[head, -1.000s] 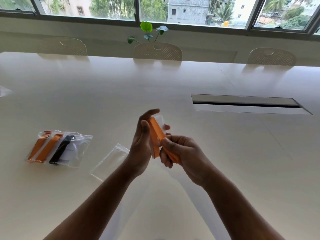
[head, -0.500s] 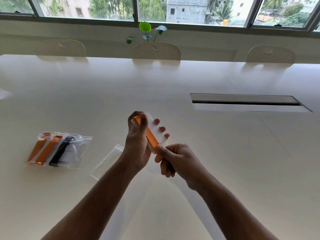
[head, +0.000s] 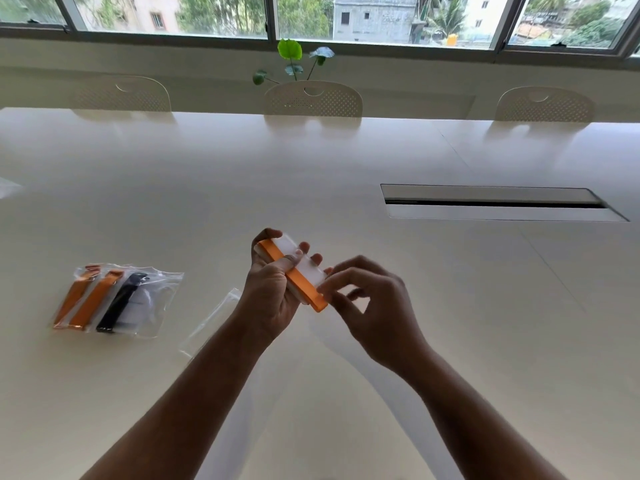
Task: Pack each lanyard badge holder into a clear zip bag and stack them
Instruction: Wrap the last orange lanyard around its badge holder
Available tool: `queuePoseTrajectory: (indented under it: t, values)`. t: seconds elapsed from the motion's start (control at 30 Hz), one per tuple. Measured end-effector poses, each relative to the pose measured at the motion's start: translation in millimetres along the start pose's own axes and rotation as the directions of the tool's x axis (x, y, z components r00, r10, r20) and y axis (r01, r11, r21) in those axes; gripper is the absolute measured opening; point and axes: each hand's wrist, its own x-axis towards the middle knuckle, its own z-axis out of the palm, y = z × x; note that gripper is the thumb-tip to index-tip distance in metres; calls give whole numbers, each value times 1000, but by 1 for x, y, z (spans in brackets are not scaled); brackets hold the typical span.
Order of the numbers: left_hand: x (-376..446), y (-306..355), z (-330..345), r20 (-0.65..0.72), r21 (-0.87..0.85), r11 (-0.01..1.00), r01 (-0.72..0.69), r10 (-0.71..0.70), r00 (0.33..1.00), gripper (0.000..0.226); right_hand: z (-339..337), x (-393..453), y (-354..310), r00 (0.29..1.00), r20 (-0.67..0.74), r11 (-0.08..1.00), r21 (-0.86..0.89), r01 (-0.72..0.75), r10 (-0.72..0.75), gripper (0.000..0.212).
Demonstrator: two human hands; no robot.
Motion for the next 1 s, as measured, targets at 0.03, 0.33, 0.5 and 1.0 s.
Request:
queuePoseTrajectory:
  t: [0.03,0.33,0.5,1.0]
  values:
    - [0,-1,1,-13,5,1000,8,-8,1000,40,4,-2,1,997,23,997,-40,69,-68,16]
    - [-6,-16,11,-136,-180,974,140,-166,977,20,12,-8,25,937,-67,908,-280,312,-343,16]
    - [-8,-22,13,-184,-56,979,195,-202,962,33,1,-5,31,968,-164,976,-140,170,-192,16]
    - [-25,-61,-31,527,848,46,-528,34,849,53,-31,7,73,809,207,764,266,-588,550,20]
